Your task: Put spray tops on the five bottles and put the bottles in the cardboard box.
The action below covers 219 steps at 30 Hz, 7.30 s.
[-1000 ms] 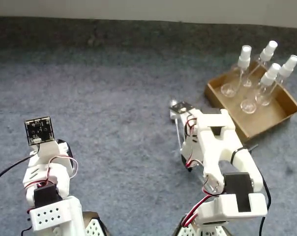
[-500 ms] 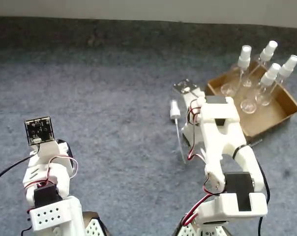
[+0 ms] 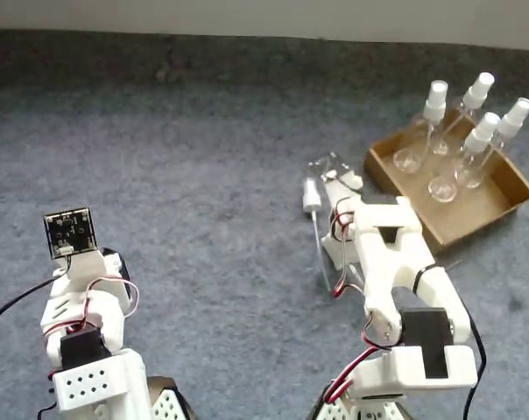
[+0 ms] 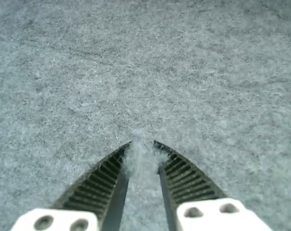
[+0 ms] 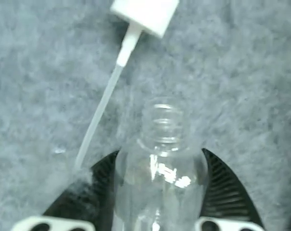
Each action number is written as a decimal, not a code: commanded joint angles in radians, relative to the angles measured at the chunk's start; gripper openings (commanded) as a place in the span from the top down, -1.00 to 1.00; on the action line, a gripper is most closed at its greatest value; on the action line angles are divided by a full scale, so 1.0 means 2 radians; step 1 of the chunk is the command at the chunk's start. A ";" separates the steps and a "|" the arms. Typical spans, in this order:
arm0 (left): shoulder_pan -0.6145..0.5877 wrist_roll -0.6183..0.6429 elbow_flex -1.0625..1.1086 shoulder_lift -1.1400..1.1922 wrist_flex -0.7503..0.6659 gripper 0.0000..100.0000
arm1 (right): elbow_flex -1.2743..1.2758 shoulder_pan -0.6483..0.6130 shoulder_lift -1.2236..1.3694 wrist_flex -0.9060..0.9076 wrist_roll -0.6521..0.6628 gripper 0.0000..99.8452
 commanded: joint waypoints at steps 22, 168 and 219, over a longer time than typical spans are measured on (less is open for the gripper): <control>0.010 0.002 -0.005 -0.007 -0.008 0.92 | -0.002 0.022 -0.030 0.092 -0.004 0.67; 0.010 0.002 -0.005 -0.007 -0.008 0.92 | -0.296 0.036 -0.022 0.313 -0.074 0.64; 0.337 -0.080 -0.408 0.277 0.203 0.92 | 0.360 0.063 -0.702 -0.075 -0.214 0.63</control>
